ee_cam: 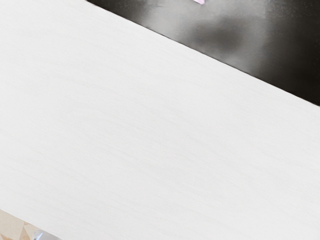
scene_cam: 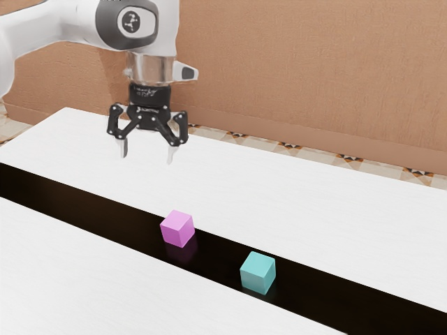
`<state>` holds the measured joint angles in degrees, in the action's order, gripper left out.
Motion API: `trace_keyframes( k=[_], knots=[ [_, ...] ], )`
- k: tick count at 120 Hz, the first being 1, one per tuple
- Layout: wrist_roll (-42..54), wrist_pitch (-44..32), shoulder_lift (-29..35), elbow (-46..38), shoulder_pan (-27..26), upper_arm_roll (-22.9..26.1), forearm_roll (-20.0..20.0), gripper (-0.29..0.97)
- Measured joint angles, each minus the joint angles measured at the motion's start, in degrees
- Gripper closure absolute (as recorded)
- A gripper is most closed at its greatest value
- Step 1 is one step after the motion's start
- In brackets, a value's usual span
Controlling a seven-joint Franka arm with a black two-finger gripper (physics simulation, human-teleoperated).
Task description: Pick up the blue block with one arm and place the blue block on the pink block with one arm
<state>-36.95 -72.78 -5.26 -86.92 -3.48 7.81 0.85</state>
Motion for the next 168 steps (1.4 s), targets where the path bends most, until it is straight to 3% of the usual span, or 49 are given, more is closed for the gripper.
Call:
trace_keyframes(
  k=[13, 31, 44, 50, 58, 64, 83, 96, 104, 130, 148, 168],
  knots=[
    [-9.46, -8.11, 0.06, -0.22, 1.03, -0.05, -0.44, 0.0],
    [-19.91, -13.12, -0.17, 0.7, 3.45, 0.11, 1.0, 0.0],
    [-25.44, -14.81, -1.88, 2.68, -0.41, 0.52, 2.73, 0.0],
    [-26.42, -15.41, 1.16, -0.65, -0.92, 1.03, 3.42, 0.0],
    [-26.38, -16.32, 8.23, -8.85, 5.32, 6.02, 5.24, 0.0],
    [-26.21, -16.84, 9.72, -10.98, 5.09, 4.14, 5.92, 0.0],
    [-18.96, -22.58, -0.65, -11.29, 11.36, 5.67, 5.62, 0.0],
    [-12.93, -29.95, -3.83, -12.09, 3.14, 8.23, 2.71, 0.0],
    [-9.72, -33.51, -5.08, -12.93, 1.05, 8.47, 1.79, 0.0],
    [-1.35, -42.56, -9.79, -15.81, -0.35, 8.74, 0.67, 0.0],
    [2.85, -49.33, -7.61, -23.03, -2.75, 8.79, 0.67, 0.0],
    [6.53, -53.97, -9.22, -24.74, -3.56, 8.86, 0.03, 0.0]
  ],
)
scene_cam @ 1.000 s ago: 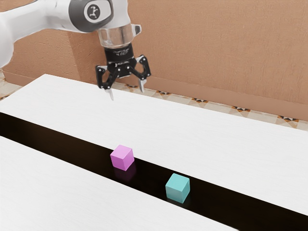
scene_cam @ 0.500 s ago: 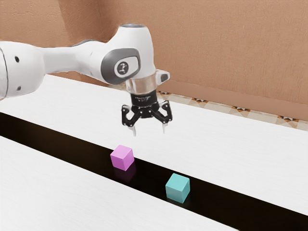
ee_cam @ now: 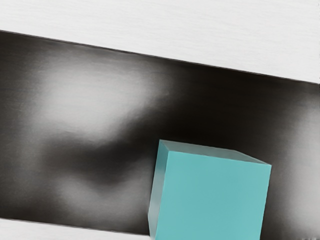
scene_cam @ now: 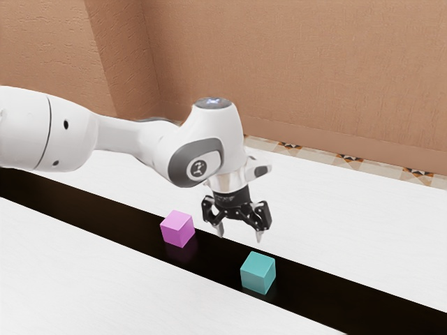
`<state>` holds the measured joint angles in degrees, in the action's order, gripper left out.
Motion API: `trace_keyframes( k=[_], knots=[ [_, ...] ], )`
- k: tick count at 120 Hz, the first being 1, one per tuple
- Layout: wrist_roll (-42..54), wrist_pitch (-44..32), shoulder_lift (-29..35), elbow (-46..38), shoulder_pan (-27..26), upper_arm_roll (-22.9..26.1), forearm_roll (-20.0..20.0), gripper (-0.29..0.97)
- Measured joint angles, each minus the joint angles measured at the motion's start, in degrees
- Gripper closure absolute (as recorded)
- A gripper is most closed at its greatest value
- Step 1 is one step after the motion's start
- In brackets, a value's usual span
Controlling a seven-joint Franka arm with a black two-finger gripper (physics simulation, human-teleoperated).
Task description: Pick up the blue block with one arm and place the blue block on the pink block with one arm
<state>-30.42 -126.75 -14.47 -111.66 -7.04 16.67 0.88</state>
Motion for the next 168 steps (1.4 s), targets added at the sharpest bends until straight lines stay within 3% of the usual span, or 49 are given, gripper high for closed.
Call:
trace_keyframes(
  k=[83, 168],
  knots=[
    [7.93, -7.71, -8.81, 0.35, -2.15, -0.06, -0.15, 0.0],
    [10.48, -11.44, -12.26, 0.2, -2.11, -0.06, -0.2, 0.02]
  ],
)
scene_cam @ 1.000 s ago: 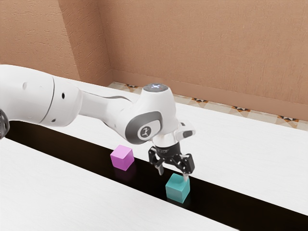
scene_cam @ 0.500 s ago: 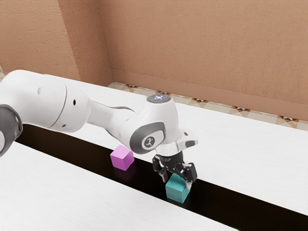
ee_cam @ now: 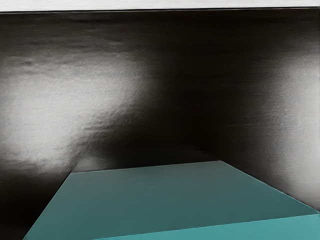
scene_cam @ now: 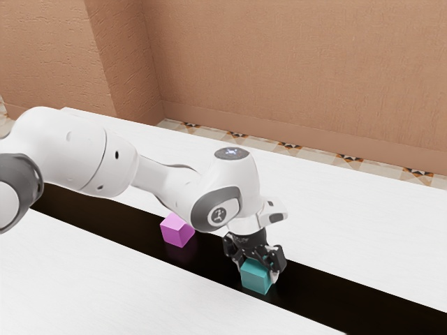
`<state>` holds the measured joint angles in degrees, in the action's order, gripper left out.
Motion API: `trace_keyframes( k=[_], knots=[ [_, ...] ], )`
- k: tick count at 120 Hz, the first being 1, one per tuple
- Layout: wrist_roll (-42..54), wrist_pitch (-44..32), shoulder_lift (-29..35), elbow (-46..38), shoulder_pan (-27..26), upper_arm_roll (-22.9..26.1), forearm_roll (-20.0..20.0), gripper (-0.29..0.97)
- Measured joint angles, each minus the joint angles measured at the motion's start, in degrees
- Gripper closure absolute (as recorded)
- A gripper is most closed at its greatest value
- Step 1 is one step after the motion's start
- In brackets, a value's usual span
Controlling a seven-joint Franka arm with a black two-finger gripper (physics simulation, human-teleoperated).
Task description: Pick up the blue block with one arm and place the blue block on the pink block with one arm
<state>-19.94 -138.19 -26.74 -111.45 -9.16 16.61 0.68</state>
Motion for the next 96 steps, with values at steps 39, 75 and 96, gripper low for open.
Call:
trace_keyframes(
  k=[39, 75, 96],
  knots=[
    [0.3, -0.39, 0.11, -0.01, -0.07, -0.04, -0.38, 0.2],
    [0.07, -0.24, 3.89, -0.16, -0.06, -0.5, -2.27, 0.29],
    [-0.84, 4.36, 15.8, -1.41, 5.35, -2.51, -3.2, 0.31]
  ],
)
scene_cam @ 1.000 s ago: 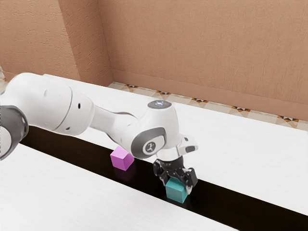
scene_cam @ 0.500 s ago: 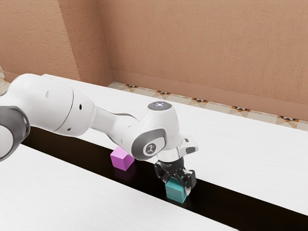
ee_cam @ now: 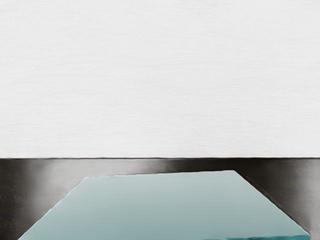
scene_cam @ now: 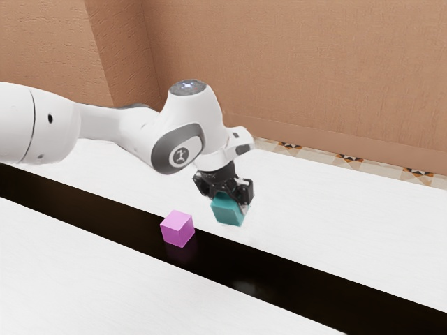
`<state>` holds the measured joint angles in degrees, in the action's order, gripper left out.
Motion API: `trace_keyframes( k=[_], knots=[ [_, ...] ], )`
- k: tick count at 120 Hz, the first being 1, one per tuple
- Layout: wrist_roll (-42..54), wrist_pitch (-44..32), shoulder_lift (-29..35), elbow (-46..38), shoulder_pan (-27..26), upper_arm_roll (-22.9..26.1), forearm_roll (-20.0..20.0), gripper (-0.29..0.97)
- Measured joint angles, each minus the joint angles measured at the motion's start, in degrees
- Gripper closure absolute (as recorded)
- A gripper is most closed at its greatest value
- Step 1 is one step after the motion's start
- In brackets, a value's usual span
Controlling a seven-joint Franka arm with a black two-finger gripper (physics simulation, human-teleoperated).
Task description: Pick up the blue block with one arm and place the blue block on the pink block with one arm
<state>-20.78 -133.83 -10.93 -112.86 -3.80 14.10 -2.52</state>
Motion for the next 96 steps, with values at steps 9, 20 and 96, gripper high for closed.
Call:
trace_keyframes(
  k=[9, 20, 96],
  knots=[
    [-0.39, 1.93, 4.35, -3.23, 4.45, -0.17, -0.12, 0.31],
    [-0.69, 3.57, 6.15, -5.23, 8.66, -0.21, -0.22, 0.31],
    [4.93, 6.41, -6.52, 2.88, 17.73, 0.22, -1.66, 0.33]
  ],
)
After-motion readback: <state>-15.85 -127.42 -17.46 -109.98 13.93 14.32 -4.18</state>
